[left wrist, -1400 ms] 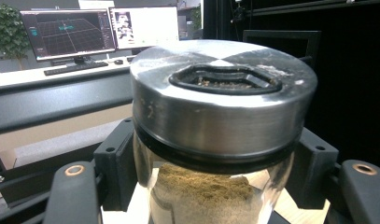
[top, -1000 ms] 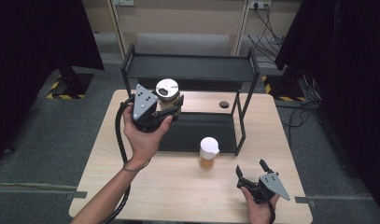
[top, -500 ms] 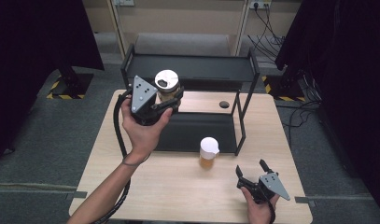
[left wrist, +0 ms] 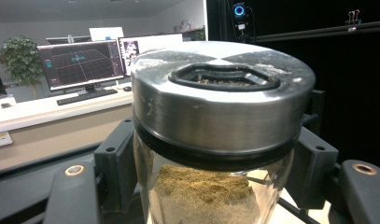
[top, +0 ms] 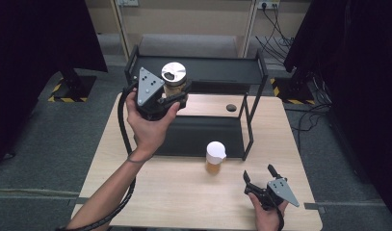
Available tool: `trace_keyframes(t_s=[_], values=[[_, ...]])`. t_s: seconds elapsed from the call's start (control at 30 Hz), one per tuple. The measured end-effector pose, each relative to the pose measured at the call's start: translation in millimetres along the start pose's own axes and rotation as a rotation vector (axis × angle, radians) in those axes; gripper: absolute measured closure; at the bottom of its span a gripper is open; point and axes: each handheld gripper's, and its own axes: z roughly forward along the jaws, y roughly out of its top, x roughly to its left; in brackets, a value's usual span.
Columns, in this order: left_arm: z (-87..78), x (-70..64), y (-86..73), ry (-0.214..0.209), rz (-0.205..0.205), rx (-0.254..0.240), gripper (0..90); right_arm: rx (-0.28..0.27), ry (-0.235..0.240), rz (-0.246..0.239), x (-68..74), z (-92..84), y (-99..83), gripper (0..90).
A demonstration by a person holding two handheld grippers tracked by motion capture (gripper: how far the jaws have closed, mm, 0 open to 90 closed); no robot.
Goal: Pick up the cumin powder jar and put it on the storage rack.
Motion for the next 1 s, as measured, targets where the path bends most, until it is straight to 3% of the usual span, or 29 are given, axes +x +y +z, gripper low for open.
trace_keyframes(t_s=[1.0], values=[[28.9, 11.4, 23.7, 0.059, -0.008, 0.008, 30.7, 0.005, 0.001, -0.003, -0.1, 0.5, 0.9, 5.6]])
